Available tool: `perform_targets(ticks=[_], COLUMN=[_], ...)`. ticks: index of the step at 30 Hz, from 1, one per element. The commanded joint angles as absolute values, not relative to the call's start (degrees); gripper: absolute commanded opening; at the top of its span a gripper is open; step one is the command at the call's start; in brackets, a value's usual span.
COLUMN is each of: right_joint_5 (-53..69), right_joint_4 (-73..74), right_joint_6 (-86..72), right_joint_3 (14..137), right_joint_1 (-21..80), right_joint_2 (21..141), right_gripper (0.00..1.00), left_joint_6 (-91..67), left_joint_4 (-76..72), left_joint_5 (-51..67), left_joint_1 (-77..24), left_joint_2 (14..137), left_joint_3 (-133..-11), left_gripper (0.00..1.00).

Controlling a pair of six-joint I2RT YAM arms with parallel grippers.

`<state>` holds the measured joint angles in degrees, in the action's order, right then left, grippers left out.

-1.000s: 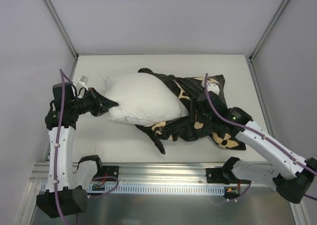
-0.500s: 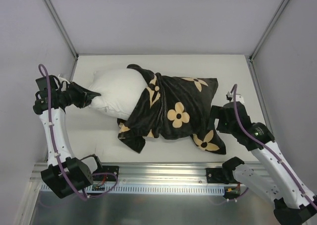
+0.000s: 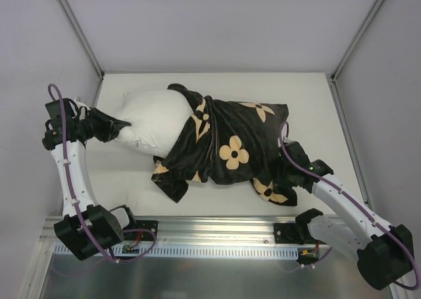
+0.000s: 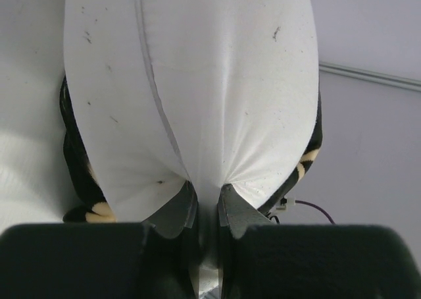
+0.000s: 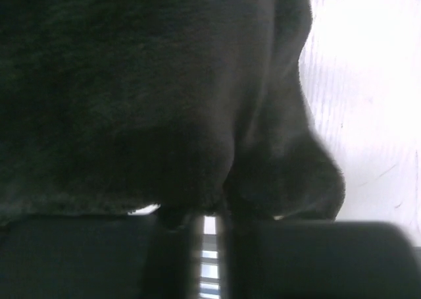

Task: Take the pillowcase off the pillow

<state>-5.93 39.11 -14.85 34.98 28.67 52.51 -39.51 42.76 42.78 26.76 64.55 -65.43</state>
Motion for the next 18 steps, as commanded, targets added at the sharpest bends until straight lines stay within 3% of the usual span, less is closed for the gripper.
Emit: perform_targets(ticks=[1, 7, 8, 13, 16, 18], right_joint_5=[-6.5, -6.7, -5.0, -4.7, -5.3, -7.0], right_joint_4=[36.0, 41.5, 43.2, 47.6, 48.6, 48.1], right_joint_6=[-17.8, -14.4, -12.8, -10.1, -11.2, -12.7], right_joint_3=[34.6, 43.9, 49.6, 67.2, 69.8, 65.3], right_joint_1=[24.9, 4.2, -2.3, -14.8, -21.2, -22.6], right_joint_2=[51.7, 47.5, 48.1, 51.7, 51.1, 50.5], right_gripper=[0.01, 0.01, 0.01, 0.01, 0.01, 0.01], left_joint_6=[-40.0, -40.9, -41.0, -42.7, -43.3, -43.8], left_joint_4=[38.5, 38.5, 38.5, 38.5, 38.5, 38.5], left_joint_5=[42.1, 44.7, 44.9, 46.8, 48.0, 48.1], left_joint_1=[29.0, 32.6, 33.3, 37.4, 39.7, 40.3], left_joint_2=[64.0, 65.3, 65.4, 64.7, 64.0, 63.4], left_joint_3=[-68.4, -70.3, -70.7, -70.7, -70.7, -70.7], left_gripper=[0.00, 0.00, 0.00, 0.00, 0.00, 0.00])
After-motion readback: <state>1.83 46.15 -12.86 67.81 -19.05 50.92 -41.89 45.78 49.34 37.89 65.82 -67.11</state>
